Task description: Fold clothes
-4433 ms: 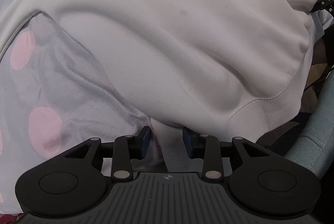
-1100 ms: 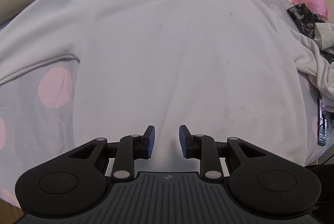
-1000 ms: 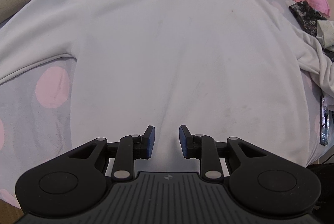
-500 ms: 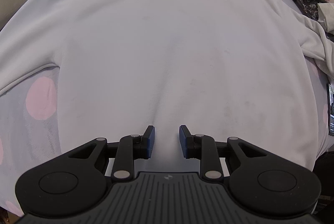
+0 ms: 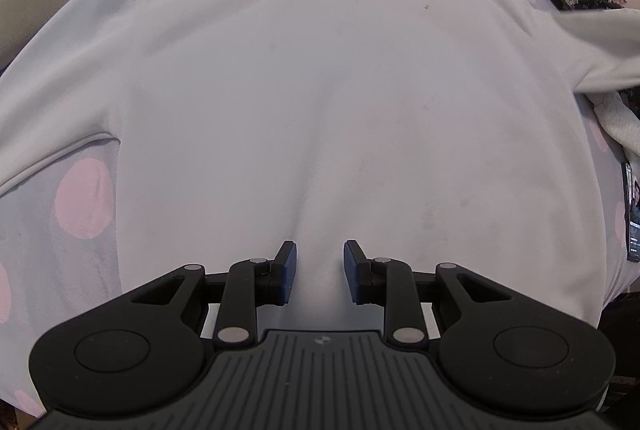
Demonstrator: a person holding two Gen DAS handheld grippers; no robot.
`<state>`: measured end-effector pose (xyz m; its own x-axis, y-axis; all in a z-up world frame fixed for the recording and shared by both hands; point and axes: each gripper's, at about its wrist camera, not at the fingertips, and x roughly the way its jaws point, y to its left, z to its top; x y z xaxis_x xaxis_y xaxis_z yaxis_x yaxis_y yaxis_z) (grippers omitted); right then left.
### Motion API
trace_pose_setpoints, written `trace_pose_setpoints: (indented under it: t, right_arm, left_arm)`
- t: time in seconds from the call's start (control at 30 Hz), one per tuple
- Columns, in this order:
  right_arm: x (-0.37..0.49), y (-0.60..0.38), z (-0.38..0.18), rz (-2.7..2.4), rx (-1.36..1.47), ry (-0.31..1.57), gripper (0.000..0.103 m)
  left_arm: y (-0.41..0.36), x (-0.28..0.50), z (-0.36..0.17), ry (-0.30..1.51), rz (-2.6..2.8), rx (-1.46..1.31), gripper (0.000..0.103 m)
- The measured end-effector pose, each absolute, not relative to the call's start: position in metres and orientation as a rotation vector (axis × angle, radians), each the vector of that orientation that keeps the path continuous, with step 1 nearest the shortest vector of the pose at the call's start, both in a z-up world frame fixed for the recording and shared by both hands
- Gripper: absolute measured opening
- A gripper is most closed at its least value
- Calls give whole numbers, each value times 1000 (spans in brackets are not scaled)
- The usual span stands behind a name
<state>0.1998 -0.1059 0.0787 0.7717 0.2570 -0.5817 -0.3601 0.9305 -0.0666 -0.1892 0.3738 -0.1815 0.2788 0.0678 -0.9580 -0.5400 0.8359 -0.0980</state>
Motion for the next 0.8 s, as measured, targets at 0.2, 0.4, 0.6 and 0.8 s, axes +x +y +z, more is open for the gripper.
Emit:
trace_pose_setpoints:
  t: [0.2, 0.4, 0.6, 0.8]
  right_arm:
    - [241, -124, 79, 175, -202, 643, 8]
    - [265, -147, 30, 144, -142, 728, 9]
    - [257, -150, 33, 184, -170, 701, 18]
    - [230, -146, 52, 274, -269, 633, 29]
  left_arm:
    - [373, -186, -181, 1240, 424, -429, 24]
    - [373, -181, -187, 1265, 434, -400, 24]
    - [371, -176, -187, 1272, 424, -387, 24]
    - [369, -176, -184, 1266, 415, -374, 24]
